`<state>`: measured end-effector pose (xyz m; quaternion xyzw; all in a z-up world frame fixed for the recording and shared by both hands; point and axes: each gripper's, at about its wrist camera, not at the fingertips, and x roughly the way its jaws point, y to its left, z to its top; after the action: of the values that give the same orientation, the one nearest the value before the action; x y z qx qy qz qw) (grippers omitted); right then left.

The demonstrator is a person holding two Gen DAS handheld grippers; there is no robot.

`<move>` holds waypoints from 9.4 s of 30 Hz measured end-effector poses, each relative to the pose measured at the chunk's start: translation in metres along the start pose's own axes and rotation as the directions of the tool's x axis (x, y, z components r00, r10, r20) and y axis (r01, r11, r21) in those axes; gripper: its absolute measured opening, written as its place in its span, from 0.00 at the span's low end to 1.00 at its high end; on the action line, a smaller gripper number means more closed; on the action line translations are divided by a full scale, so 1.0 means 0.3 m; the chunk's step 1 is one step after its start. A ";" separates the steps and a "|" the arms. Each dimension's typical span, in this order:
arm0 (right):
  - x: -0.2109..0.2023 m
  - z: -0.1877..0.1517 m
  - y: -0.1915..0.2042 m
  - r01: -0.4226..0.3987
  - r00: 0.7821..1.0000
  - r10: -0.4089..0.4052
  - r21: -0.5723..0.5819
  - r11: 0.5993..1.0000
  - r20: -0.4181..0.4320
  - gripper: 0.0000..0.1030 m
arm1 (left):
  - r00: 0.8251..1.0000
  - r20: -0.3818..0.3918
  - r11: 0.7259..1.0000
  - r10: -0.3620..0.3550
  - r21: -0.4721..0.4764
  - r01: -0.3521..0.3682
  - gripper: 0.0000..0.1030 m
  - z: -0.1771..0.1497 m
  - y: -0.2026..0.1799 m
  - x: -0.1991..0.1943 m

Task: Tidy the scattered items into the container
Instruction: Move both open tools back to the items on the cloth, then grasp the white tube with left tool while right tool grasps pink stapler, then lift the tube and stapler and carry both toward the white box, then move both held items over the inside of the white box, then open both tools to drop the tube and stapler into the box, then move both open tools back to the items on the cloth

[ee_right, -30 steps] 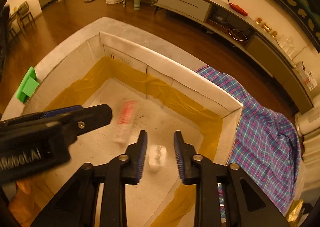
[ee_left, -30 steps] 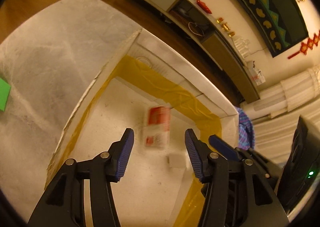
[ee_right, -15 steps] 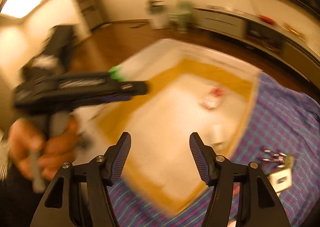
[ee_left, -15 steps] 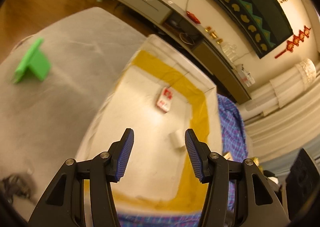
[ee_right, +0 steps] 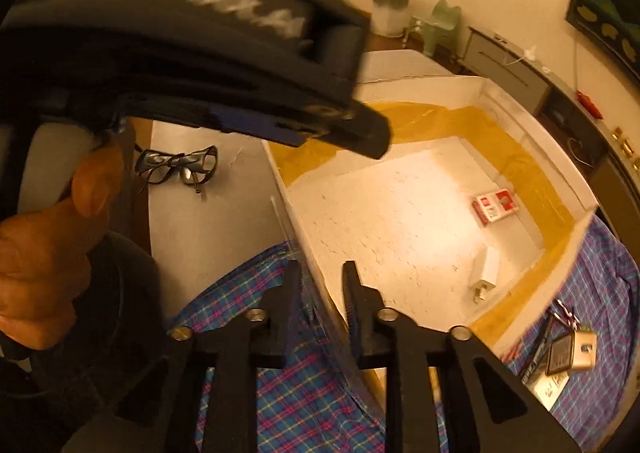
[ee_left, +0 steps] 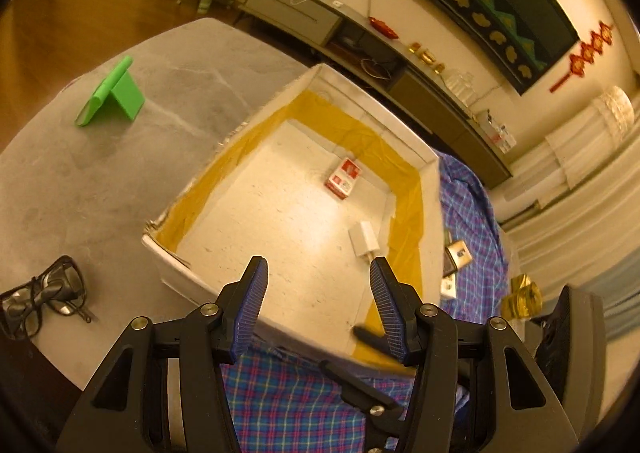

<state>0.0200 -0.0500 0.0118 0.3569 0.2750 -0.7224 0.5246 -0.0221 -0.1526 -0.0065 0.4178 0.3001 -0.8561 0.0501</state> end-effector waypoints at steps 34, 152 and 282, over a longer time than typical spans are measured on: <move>-0.113 -0.557 -0.558 0.150 0.989 -0.136 0.424 0.893 -0.062 0.49 | 0.963 -0.266 0.933 0.042 0.356 0.057 0.54 -0.417 -0.507 0.366; -0.454 -0.454 -0.327 -0.394 0.908 0.148 0.677 0.622 0.392 0.42 | 0.991 0.083 0.924 -0.103 0.377 0.064 0.11 -0.371 -0.464 -0.075; -0.317 -0.236 -0.479 -0.177 0.962 0.038 0.511 0.841 0.270 0.62 | 0.998 -0.025 0.907 -0.058 0.416 0.063 0.45 -0.172 -0.382 0.009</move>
<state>-0.0825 0.1010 0.0495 0.4092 -0.0238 -0.7781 0.4759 -0.0270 -0.0302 0.0212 0.4144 0.1236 -0.8991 -0.0686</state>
